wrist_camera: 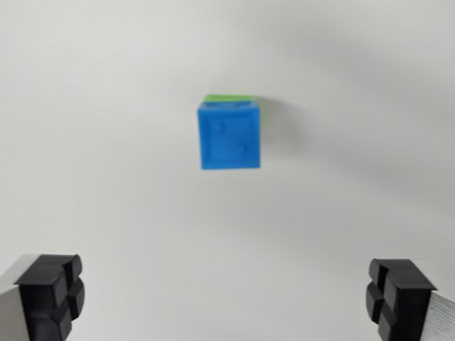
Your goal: Stack cube
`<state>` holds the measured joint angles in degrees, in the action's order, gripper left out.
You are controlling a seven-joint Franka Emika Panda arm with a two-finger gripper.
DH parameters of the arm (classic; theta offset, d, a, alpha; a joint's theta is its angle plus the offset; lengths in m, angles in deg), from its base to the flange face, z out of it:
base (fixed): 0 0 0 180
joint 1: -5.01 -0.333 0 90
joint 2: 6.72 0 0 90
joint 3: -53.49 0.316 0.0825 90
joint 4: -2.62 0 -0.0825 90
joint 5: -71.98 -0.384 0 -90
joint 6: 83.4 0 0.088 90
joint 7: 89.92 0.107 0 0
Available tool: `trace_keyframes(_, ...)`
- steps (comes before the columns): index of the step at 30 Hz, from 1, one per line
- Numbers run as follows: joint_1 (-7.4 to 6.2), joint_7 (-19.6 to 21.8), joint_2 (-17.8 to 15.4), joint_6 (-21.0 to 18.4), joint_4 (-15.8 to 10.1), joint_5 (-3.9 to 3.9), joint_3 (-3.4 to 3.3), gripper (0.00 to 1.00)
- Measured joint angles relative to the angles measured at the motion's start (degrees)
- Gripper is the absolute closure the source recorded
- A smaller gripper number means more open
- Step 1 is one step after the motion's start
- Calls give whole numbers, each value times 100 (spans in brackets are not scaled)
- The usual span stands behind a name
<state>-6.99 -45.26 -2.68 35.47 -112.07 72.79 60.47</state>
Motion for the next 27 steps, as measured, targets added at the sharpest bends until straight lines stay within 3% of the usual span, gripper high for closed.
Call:
trace_keyframes(16,0,-15,-146,-519,373,-20,0,0)
trace_keyframes(27,0,-16,-161,-612,437,-21,0,0)
